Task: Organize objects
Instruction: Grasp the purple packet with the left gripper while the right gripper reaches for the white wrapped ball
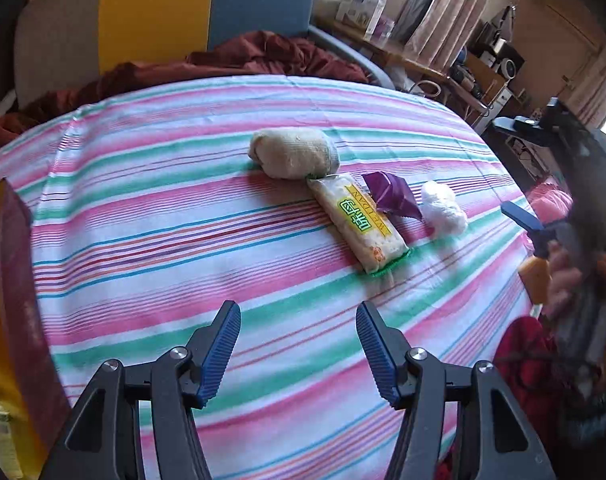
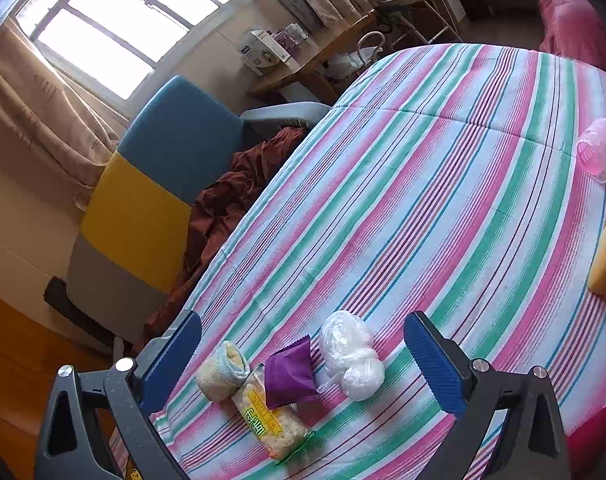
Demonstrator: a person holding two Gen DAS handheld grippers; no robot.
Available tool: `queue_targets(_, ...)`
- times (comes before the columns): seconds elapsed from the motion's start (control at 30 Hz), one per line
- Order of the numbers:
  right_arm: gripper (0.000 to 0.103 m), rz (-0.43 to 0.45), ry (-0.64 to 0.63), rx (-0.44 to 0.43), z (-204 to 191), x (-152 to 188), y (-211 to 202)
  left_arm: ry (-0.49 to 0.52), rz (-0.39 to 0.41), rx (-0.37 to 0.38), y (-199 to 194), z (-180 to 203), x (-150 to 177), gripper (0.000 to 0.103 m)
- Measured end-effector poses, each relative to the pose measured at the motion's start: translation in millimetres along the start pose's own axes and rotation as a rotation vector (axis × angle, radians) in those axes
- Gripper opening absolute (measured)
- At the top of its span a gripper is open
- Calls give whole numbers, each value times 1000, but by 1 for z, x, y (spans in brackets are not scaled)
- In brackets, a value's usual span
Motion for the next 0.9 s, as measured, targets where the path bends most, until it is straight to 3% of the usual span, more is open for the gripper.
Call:
queue_targets(0.2,103,-39,14,-40,-2,3,8,27,12,-45,22,20,-25,61)
queue_targets(0.47,103,-46,56,-82,1,4,5,219,79,-12,31,84,-75,61)
queue_targets(0.73,103,-68,72,-92,3,6,9,255,-55,-55,101,96,-99,61)
queue_targets(0.8,103,-67,66,-83,4,5,11,252,-81,-54,114,94,-98,51)
queue_targets(0.83,103,-66,63,-77,5,5,11,282,-42,-68,111,96,-100,39)
queue_targets(0.9,103,-65,66,-67,7,4,12,288,-32,-44,106,96,-95,38)
Point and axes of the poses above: each gripper's, at about its wrist camera, not at the fingertips, and y roughly the way its jaws point, z to its right, x to its underside, the point moved 9 cm from there along y, roughly the way its jaws point, and after that the axes turned 4 degrees about -z, right-handed, at the moved point
